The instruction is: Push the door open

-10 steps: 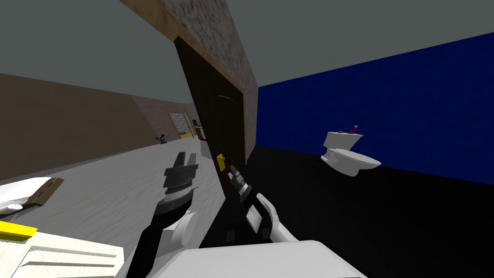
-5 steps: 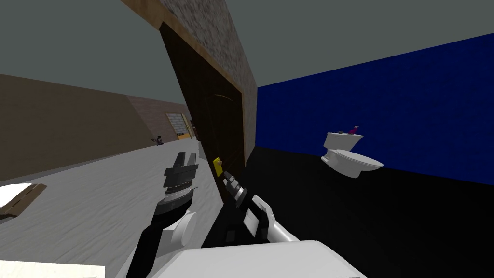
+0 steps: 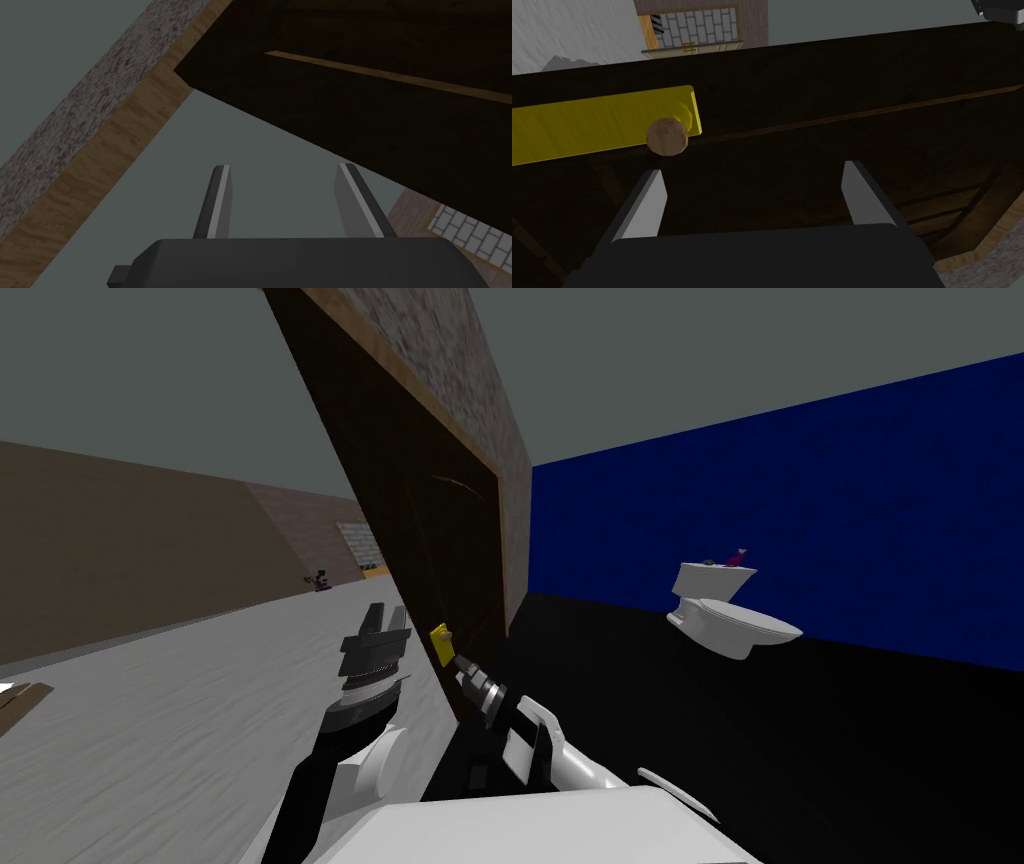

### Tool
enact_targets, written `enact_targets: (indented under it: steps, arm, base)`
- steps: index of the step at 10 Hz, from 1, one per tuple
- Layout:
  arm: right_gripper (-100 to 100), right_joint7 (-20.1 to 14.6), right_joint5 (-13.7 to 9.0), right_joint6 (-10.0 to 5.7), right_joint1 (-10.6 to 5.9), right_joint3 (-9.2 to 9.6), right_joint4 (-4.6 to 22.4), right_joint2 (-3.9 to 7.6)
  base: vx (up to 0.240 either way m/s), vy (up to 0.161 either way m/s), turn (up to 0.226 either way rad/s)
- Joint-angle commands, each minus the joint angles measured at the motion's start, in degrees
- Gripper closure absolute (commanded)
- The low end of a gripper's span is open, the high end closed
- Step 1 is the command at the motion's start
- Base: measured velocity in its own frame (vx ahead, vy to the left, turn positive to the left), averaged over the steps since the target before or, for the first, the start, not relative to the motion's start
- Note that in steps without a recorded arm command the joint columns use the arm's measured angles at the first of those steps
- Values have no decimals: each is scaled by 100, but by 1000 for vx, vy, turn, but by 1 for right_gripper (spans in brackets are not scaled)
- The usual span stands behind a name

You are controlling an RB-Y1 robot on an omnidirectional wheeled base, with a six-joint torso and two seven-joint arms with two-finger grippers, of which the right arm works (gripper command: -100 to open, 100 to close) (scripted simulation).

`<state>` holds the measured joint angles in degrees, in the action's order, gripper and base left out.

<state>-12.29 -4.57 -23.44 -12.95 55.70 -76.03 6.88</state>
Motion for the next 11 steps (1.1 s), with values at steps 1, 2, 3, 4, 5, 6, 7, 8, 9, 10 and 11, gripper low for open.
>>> enact_targets:
  steps: [1, 2, 3, 4, 5, 6, 7, 8, 9, 10, 11]
  arm:
    - [-100, -75, -20, 59, -169, 202, 217, -1]
    - [-100, -92, -24, 70, -210, 258, 274, -2]
    - [-100, -122, -31, 89, -285, 359, 378, -4]
    - [-100, -153, -38, 109, -359, 460, 483, -7]
    - [-100, -183, -45, 128, -433, 559, 585, -9]
    - [-100, -214, -53, 148, -510, 664, 694, -13]
    - [-100, -246, -61, 168, -588, 770, 803, -16]
    - [-100, -275, -67, 186, -658, 864, 900, -20]
    - [-100, -239, -57, 186, -591, 801, 811, -26]
    - [-100, -226, -51, 185, -579, 787, 858, -50]
    - [-100, -221, -49, 179, -573, 778, 875, -60]
  base:
    - [225, 7, -28]
    - [178, 1, -18]
    - [134, -5, -27]
    - [149, -3, -25]
    - [163, -24, -21]
    - [190, -7, -24]
    - [192, 1, -24]
    - [190, 20, -17]
    - [85, 14, -4]
    - [69, 70, 49]
    - [75, 136, 24]
